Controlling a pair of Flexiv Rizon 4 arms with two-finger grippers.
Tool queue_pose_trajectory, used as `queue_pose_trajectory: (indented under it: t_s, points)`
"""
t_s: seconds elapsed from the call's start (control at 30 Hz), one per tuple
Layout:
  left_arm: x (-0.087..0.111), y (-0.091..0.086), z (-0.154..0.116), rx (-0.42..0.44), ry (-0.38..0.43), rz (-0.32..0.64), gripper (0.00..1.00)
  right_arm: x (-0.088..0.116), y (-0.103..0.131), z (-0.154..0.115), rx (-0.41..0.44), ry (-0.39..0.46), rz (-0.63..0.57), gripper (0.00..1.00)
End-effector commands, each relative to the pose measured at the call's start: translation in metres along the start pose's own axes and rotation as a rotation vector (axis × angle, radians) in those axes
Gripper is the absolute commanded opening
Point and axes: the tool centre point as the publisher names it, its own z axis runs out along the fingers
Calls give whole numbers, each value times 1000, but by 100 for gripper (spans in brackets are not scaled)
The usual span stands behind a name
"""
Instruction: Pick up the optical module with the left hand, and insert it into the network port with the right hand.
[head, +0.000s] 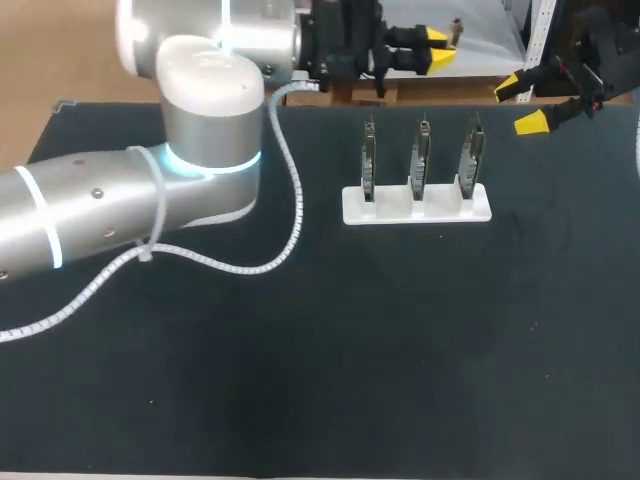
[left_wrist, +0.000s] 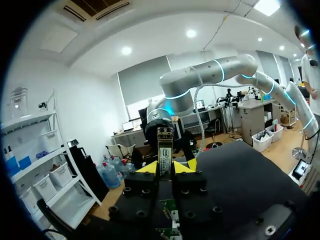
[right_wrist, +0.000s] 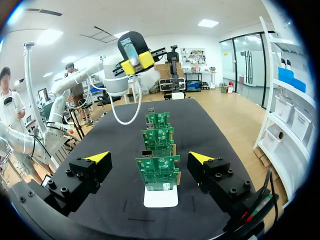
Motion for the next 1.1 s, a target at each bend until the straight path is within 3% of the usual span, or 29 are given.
queue_pose_trajectory:
  t_s: [0.03,0.47,0.6,1.1]
  points:
    - [5,3,20,8,-22,-24,0,0,3,1,7,1,-1,100]
    - [23,-3,44,56,-14,-109,0,0,3,1,7,1,-1,100]
    - [26,-2,51,62,-90,-199,0,0,3,1,7,1,-1,100]
    - [41,-4,50,11,-41,-205,0,0,3,1,7,1,-1,100]
